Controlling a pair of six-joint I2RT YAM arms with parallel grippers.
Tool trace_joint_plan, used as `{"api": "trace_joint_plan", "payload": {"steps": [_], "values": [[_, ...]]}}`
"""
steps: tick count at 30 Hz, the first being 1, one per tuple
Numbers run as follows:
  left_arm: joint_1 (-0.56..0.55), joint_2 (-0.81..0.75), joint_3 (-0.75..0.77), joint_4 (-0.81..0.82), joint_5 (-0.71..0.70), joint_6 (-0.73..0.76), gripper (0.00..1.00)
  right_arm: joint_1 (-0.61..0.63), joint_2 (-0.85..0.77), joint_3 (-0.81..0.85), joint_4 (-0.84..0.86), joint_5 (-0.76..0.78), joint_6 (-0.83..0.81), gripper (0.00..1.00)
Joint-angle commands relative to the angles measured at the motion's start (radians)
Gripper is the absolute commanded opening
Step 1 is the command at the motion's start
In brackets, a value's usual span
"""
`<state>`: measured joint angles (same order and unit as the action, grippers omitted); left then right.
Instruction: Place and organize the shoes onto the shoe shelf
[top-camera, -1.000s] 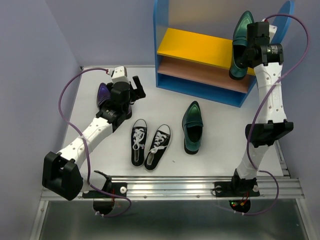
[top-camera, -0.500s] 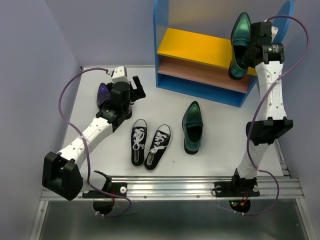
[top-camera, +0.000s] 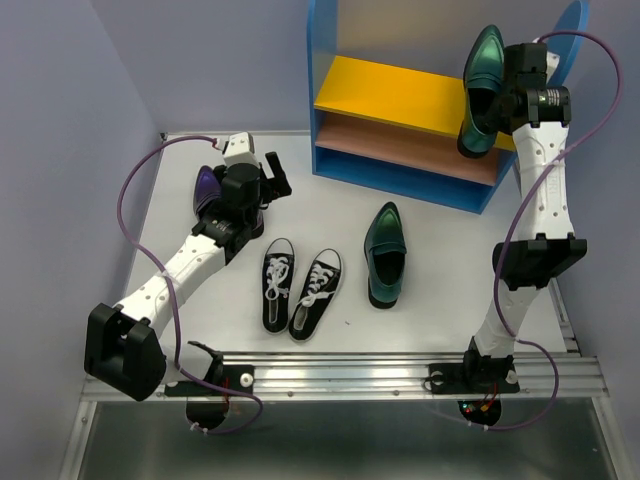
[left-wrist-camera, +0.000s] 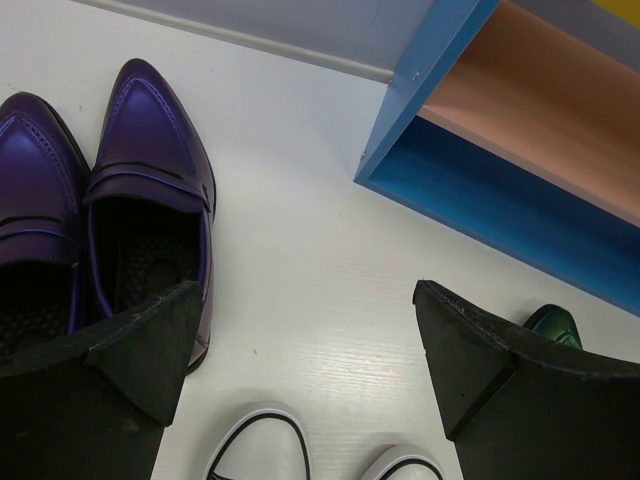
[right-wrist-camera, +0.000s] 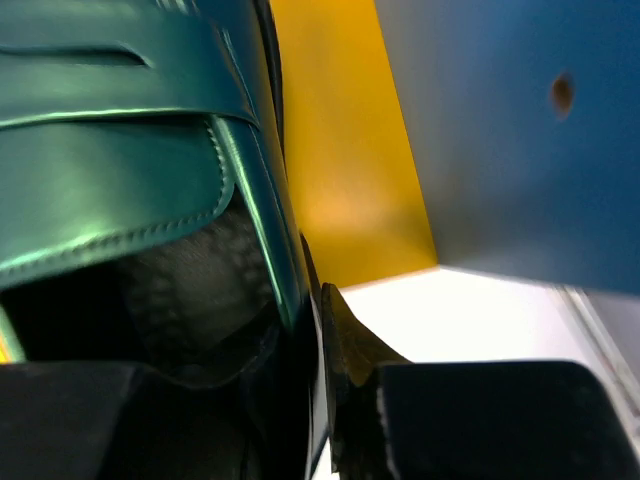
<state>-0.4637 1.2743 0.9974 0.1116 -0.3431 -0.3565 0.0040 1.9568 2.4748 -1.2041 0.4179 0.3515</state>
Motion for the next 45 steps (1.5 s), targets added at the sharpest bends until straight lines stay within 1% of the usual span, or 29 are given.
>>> {"api": "trace_joint_plan", "payload": {"steps": [1,2,3,5,6,7,11,13,18,25,31,32,37,39,40,42,43,45], "values": [[-0.003,-0.013,0.026,0.025,-0.008,0.007,0.99,-0.03,0.013,0.033,0.21,0.019,0.032,0.29],[-0.004,-0.013,0.027,0.025,-0.01,0.007,0.99,-0.03,0.014,0.038,0.21,0.018,0.032,0.37],[-0.004,-0.012,0.027,0.023,-0.01,0.007,0.99,-0.03,0.014,0.044,0.212,0.016,0.032,0.51],[-0.003,-0.013,0.026,0.023,-0.011,0.007,0.99,-0.03,0.007,0.052,0.219,0.009,0.032,0.56],[-0.003,-0.013,0.027,0.023,-0.011,0.007,0.99,-0.03,0.005,0.052,0.224,0.006,0.032,0.62],[-0.003,-0.013,0.027,0.023,-0.01,0.007,0.99,-0.03,0.001,0.053,0.225,0.002,0.032,0.64],[-0.004,-0.012,0.027,0.023,-0.011,0.007,0.99,-0.03,-0.013,0.056,0.233,-0.002,0.029,0.66],[-0.003,-0.012,0.027,0.023,-0.01,0.007,0.99,-0.03,-0.019,0.056,0.235,-0.013,0.03,0.72],[-0.003,-0.01,0.026,0.023,-0.008,0.004,0.99,-0.03,-0.076,0.038,0.255,-0.048,0.03,0.81],[-0.003,-0.007,0.024,0.023,-0.017,0.004,0.99,-0.03,-0.186,0.0,0.287,-0.114,0.033,0.83],[-0.003,-0.013,0.027,0.02,-0.017,0.004,0.99,-0.03,-0.341,-0.14,0.314,-0.209,0.04,0.84],[-0.003,-0.015,0.029,0.02,-0.01,0.002,0.99,-0.03,-0.361,-0.16,0.316,-0.246,0.041,0.84],[-0.01,-0.01,0.035,0.02,0.024,0.007,0.99,-0.03,-0.508,-0.356,0.331,-0.368,0.029,0.84],[-0.018,-0.006,0.04,0.017,0.024,0.008,0.98,-0.03,-0.55,-0.417,0.331,-0.401,0.02,0.84],[-0.032,-0.004,0.044,0.016,0.021,0.014,0.98,-0.03,-0.59,-0.475,0.328,-0.442,0.009,0.84],[-0.046,0.002,0.049,0.014,0.015,0.017,0.98,-0.03,-0.625,-0.528,0.322,-0.462,0.001,0.84],[-0.058,0.011,0.055,0.013,0.01,0.019,0.98,-0.03,-0.666,-0.592,0.324,-0.5,-0.005,0.84],[-0.069,0.02,0.073,0.002,0.0,0.017,0.98,-0.021,-0.709,-0.667,0.324,-0.533,-0.011,0.84]]}}
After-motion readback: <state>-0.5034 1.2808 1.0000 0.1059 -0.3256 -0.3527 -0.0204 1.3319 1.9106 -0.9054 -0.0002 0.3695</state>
